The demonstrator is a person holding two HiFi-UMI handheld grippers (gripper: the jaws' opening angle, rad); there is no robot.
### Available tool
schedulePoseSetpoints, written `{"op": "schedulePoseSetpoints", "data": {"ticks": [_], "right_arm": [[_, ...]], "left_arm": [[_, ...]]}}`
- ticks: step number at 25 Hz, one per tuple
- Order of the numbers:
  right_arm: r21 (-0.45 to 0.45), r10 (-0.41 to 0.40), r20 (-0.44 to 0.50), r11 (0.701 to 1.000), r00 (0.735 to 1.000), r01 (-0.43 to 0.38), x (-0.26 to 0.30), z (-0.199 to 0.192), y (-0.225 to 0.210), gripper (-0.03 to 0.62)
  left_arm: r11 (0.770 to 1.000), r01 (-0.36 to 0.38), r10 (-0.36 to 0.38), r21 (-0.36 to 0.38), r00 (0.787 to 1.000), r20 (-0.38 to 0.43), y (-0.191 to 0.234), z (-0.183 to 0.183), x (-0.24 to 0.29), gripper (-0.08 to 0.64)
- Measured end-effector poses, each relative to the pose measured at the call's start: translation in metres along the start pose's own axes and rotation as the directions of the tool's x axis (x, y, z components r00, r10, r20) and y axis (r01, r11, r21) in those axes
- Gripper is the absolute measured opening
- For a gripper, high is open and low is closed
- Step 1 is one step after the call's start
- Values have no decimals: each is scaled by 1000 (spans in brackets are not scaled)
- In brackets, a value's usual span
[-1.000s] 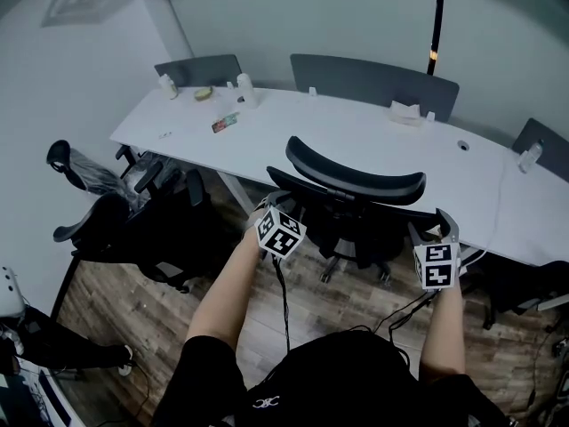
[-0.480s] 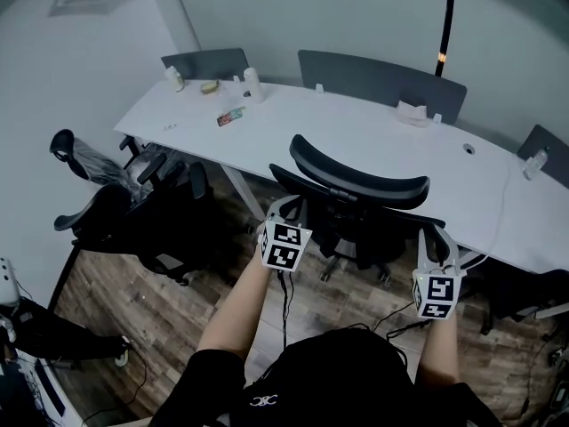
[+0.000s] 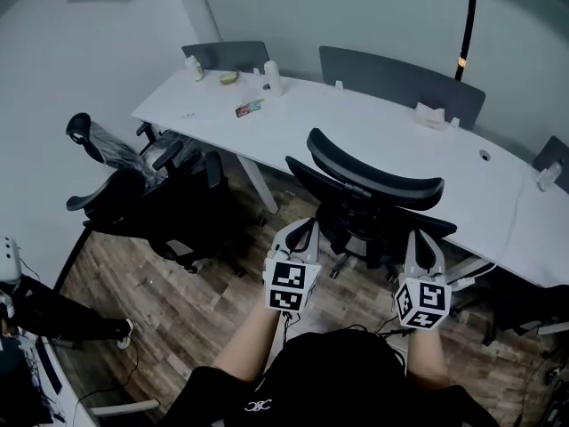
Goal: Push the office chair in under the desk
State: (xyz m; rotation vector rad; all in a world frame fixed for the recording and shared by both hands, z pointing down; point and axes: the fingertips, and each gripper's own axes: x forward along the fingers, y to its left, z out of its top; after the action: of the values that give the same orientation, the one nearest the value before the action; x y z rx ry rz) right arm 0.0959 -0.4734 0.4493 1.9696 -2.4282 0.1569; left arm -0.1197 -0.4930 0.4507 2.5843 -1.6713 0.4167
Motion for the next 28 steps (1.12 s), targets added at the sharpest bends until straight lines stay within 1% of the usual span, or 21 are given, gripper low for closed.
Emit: {"op": "schedulePoseSetpoints", "data": {"ticks": [3, 6, 12, 18, 21, 28], "right_arm": [[-31, 28, -38, 999, 999, -29, 8, -5, 17, 6], [-67, 41, -55, 997, 998, -44, 11, -9, 31, 6], [-79, 57, -54, 995, 997, -61, 11, -6, 48, 6], [-82, 47, -61, 995, 997, -52, 12, -6, 52, 6], [-82, 53, -68, 995, 996, -59, 15, -7, 54, 6], [-100, 54, -62, 993, 997, -60, 30, -3, 60, 6]], "left_arm": [[999, -28, 28, 28, 1000, 1, 4, 2, -16, 8], [999, -42, 42, 16, 999, -2, 8, 1, -25, 8], [999, -40, 40, 19, 999, 2, 12, -2, -31, 8], [1000, -1, 1, 26, 1000, 9, 9, -1, -26, 11], [1000, 22, -22, 12, 1000, 15, 9, -2, -21, 26], [999, 46, -46, 15, 999, 28, 14, 2, -5, 32]]}}
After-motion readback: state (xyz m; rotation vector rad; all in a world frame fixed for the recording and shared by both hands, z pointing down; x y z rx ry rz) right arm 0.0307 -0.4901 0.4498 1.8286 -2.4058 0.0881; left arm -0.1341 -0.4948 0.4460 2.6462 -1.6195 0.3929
